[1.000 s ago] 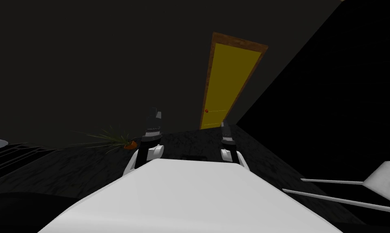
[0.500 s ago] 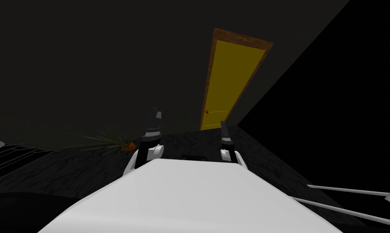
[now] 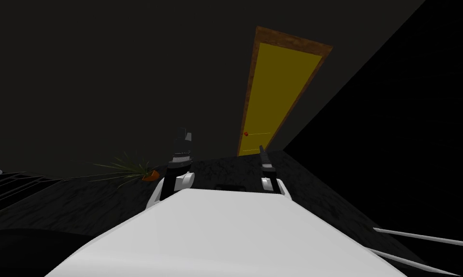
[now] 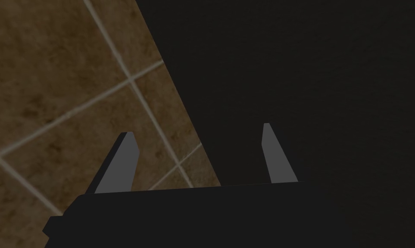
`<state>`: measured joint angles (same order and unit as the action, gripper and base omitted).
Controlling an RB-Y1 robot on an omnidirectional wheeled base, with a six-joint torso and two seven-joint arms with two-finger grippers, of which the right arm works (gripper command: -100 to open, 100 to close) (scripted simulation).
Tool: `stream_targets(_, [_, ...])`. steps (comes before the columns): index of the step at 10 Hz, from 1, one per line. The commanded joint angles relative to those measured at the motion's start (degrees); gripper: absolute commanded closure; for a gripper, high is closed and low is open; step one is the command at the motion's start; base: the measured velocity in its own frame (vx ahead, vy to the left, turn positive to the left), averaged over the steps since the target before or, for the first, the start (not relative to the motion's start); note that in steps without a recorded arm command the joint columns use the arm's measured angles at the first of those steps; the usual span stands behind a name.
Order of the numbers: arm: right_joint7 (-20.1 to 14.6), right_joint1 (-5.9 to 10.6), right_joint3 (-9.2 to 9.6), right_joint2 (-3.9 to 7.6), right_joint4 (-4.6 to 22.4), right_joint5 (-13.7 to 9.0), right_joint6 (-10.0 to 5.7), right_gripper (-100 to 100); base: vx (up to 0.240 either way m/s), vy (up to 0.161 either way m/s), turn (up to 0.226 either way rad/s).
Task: Pull the door open
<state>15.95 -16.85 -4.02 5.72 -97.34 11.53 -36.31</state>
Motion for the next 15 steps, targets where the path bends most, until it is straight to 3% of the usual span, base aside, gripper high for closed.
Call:
stream_targets(1, [2.2,0.63,-0.14,0.1,2.2,0.5,-0.64,-100,0.079,-0.029,0.017])
stream_targets(15, [19.4,8.02,-2.48,1.96,22.7,4.0,-5.73,-100,0.102,-0.025,0.019])
